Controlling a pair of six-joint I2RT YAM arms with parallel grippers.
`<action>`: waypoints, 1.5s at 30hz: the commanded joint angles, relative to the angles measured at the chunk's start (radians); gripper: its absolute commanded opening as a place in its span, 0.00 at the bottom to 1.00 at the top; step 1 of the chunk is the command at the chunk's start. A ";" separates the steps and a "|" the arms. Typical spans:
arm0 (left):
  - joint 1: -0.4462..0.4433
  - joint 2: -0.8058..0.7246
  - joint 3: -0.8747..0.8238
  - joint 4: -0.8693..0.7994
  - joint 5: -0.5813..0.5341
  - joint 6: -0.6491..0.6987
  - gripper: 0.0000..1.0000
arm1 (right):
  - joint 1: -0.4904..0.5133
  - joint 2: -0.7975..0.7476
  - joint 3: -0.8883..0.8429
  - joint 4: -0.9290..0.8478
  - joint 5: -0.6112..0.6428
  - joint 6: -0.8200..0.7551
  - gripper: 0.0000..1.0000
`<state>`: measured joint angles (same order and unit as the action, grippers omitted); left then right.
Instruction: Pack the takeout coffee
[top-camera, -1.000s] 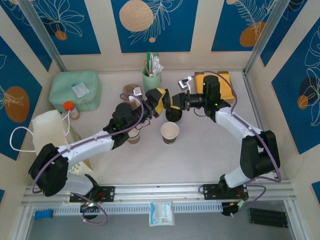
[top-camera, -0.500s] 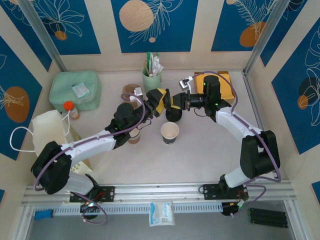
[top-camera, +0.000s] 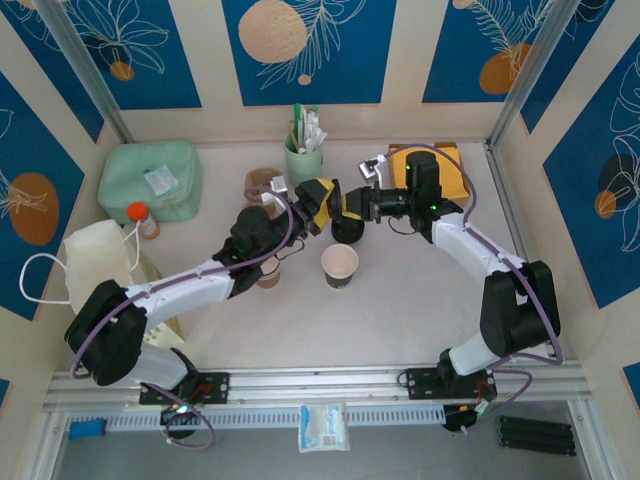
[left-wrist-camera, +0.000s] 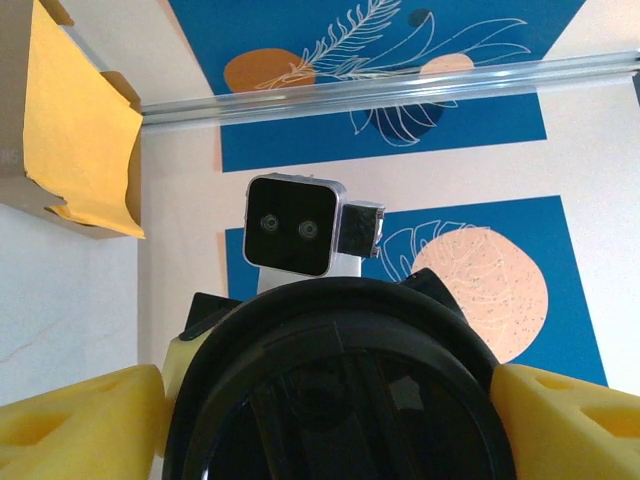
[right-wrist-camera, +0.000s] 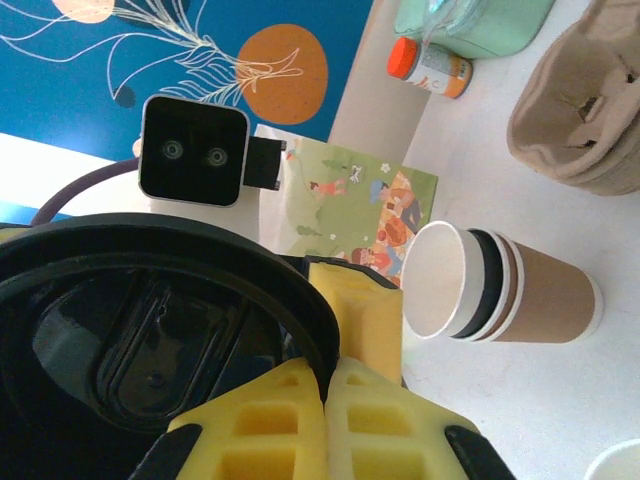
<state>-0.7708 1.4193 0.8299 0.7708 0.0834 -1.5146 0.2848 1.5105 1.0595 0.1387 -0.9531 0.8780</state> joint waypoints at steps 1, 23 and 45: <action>-0.023 0.020 0.006 0.055 0.026 0.001 0.78 | 0.011 0.007 0.031 -0.029 -0.013 -0.024 0.00; -0.024 -0.014 0.004 0.011 0.016 0.089 0.72 | -0.031 -0.032 0.055 -0.133 0.024 -0.065 0.40; -0.150 -0.011 0.536 -1.234 -0.176 0.951 0.72 | -0.087 -0.393 -0.033 -0.795 0.534 -0.397 0.54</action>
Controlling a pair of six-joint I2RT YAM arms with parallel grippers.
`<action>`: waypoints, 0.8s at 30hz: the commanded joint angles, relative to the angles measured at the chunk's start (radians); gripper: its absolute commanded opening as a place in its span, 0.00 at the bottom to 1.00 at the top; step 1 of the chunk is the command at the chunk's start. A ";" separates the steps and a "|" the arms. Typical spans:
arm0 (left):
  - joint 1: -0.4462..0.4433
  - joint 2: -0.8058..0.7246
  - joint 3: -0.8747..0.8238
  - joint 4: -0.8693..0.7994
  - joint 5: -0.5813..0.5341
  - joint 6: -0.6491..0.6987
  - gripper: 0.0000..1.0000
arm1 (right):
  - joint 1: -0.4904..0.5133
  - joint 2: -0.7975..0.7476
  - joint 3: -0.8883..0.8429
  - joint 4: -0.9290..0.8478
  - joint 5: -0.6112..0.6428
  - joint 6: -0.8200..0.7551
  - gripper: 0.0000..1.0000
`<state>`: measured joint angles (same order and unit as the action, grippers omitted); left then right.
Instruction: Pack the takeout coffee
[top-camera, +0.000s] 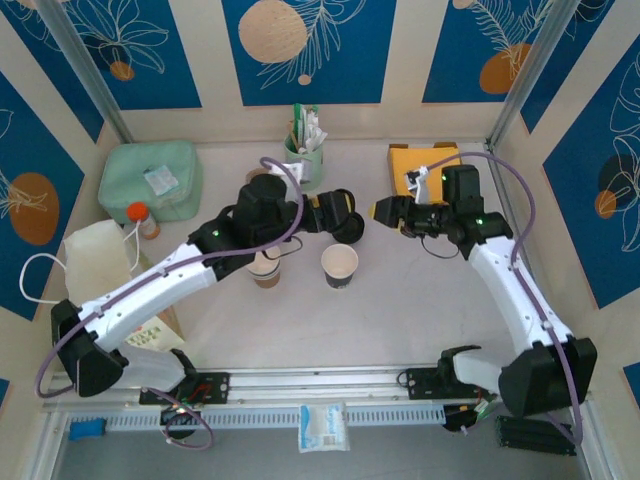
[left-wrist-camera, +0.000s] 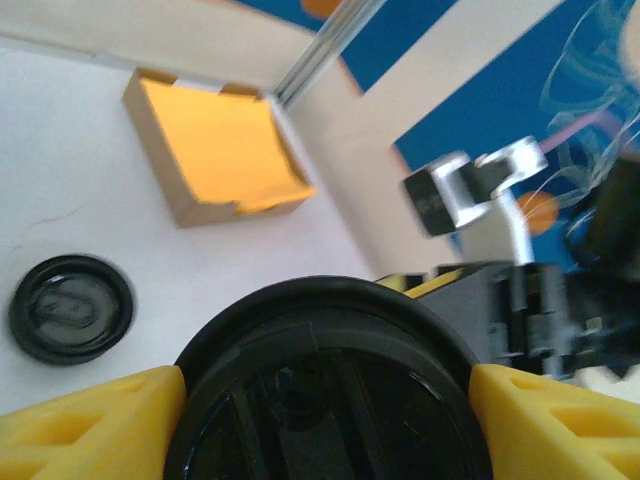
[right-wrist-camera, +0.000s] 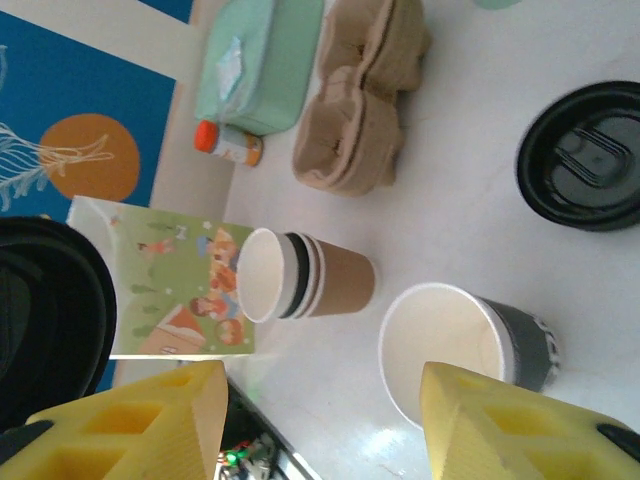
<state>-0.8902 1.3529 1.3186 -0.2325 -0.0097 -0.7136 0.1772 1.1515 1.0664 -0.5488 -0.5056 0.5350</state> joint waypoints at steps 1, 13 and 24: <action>-0.039 0.073 0.063 -0.254 -0.100 0.165 0.72 | 0.028 -0.046 -0.049 -0.117 0.104 -0.062 0.54; -0.101 0.278 0.198 -0.416 -0.224 0.279 0.74 | 0.084 -0.105 -0.177 -0.134 0.166 -0.072 0.54; -0.122 0.383 0.232 -0.430 -0.245 0.302 0.75 | 0.070 -0.141 -0.278 -0.118 0.177 -0.058 0.55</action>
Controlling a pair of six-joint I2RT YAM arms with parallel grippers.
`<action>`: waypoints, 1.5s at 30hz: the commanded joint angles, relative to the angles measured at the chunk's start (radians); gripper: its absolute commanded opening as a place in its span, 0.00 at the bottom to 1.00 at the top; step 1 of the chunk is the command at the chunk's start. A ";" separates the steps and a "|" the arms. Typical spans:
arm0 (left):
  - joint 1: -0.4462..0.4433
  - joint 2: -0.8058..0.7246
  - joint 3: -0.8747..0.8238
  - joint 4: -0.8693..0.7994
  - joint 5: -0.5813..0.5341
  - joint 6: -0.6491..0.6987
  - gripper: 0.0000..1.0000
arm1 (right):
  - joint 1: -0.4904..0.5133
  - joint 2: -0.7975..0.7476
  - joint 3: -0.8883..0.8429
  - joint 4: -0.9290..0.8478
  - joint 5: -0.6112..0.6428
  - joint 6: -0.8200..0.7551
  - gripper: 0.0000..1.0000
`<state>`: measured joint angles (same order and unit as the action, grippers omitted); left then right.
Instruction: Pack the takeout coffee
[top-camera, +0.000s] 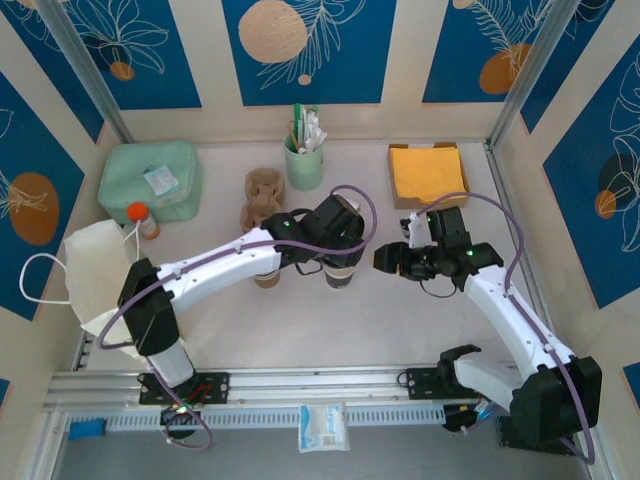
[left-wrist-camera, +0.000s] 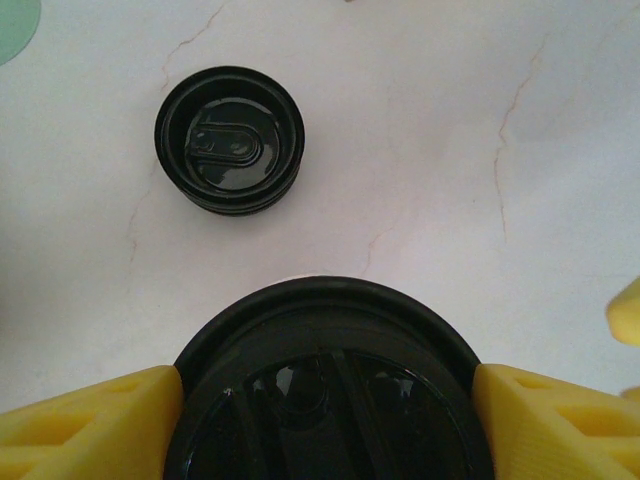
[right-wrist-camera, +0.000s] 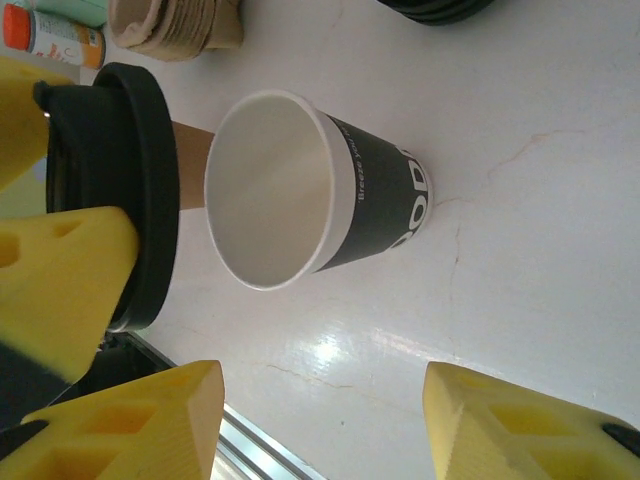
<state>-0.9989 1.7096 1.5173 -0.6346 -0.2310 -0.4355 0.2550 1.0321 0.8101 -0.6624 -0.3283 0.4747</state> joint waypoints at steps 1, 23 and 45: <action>-0.015 0.033 0.038 -0.030 -0.025 0.026 0.75 | -0.011 -0.024 -0.029 -0.002 -0.001 0.004 0.55; -0.017 0.121 0.033 -0.014 -0.023 0.037 0.75 | -0.043 -0.030 -0.075 0.024 -0.031 0.006 0.56; -0.018 0.142 0.019 -0.009 -0.039 0.037 0.83 | -0.054 -0.033 -0.071 0.020 -0.050 -0.001 0.56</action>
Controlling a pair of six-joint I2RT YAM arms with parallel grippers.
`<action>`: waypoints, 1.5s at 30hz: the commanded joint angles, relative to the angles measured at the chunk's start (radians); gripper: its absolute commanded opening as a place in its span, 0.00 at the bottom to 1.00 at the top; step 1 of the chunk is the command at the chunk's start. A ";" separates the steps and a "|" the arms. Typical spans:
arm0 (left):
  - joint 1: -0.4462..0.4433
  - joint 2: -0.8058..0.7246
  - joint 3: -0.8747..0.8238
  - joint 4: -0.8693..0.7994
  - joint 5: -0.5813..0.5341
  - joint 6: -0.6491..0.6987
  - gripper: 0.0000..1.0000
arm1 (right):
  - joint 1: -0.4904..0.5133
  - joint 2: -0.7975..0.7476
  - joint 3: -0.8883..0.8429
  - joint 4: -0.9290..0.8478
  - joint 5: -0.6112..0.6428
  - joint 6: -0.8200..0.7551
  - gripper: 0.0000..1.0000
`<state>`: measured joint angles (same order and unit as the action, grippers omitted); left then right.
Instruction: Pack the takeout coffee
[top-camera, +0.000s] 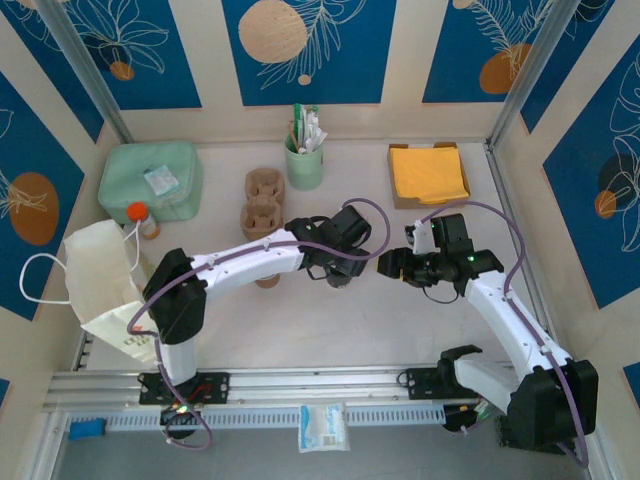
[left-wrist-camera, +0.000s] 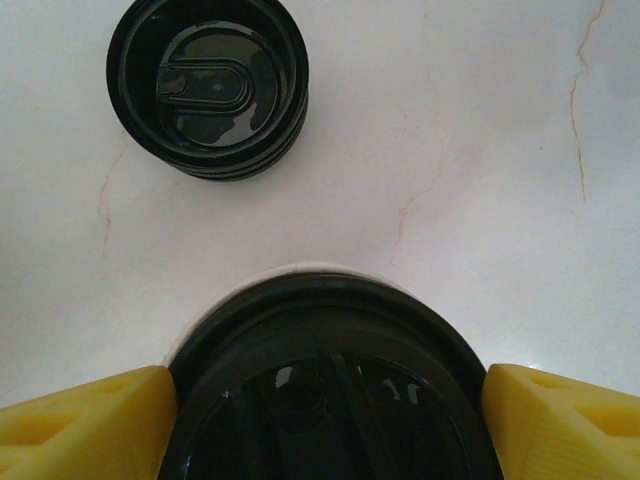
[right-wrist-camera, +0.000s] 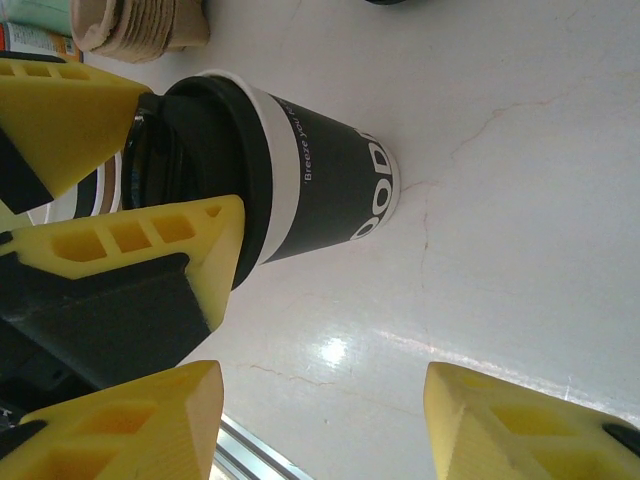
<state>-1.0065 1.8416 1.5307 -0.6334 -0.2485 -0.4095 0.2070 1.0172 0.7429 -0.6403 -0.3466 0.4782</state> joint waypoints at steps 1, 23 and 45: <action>-0.010 0.010 0.007 -0.012 -0.022 0.011 0.84 | -0.007 -0.018 -0.001 -0.002 -0.033 -0.003 0.56; -0.009 -0.050 0.040 0.029 0.044 -0.020 0.95 | -0.008 -0.028 0.028 -0.024 -0.039 -0.007 0.56; 0.103 -0.271 -0.063 0.056 0.026 -0.070 0.99 | 0.026 0.081 0.152 -0.062 -0.051 -0.024 0.56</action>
<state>-0.9451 1.6253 1.5288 -0.5873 -0.2481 -0.4469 0.2150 1.0698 0.8494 -0.6678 -0.3843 0.4736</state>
